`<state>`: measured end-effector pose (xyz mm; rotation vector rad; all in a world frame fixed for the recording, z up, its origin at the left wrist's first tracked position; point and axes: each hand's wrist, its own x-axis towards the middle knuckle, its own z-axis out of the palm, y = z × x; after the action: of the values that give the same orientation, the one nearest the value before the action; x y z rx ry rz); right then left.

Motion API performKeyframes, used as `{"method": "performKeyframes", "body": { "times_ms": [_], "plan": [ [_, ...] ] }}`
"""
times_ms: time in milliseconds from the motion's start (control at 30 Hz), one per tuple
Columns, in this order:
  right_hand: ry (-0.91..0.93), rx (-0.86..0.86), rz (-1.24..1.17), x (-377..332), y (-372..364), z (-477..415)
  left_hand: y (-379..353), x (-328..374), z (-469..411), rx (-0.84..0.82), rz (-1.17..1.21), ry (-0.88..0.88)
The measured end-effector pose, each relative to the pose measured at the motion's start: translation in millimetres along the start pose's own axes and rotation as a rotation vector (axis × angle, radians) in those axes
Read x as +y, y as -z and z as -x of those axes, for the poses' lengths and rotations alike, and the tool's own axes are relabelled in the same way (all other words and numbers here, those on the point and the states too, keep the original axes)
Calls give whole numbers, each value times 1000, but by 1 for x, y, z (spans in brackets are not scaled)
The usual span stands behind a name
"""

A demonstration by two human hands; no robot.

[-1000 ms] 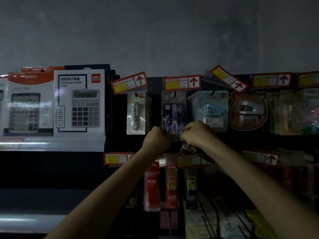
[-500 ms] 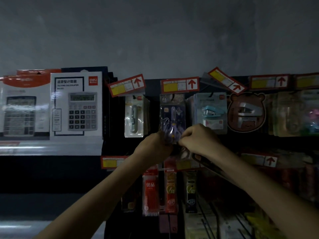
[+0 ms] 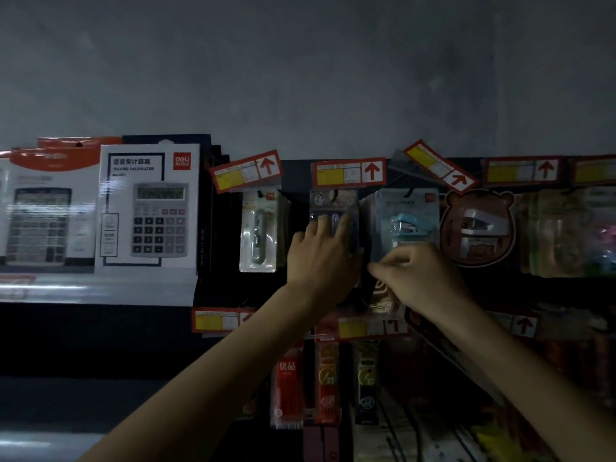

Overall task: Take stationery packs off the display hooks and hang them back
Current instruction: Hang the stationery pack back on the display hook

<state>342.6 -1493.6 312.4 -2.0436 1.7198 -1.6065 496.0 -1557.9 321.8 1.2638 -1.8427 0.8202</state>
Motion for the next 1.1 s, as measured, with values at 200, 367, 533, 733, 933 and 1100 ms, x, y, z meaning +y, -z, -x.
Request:
{"method": "performKeyframes", "body": {
  "times_ms": [200,367,533,733,933,1100],
  "plan": [
    [7,-1,-13,6,5,-2,-14,6,-30,-60,-58,62],
    [44,-9,22,12,3,-3,-27,9,-37,-95,-46,116],
    [54,-4,23,20,-1,-7,-36,8,-41,-117,-51,145],
    [69,-6,16,29,-5,-12,-37,7,-40,-116,-44,149],
    [110,-5,-76,34,-6,-15,-15,15,-10,-176,-48,120],
    [105,-22,-129,44,-6,-16,6,24,31,-421,-1,41]
  ]
}}
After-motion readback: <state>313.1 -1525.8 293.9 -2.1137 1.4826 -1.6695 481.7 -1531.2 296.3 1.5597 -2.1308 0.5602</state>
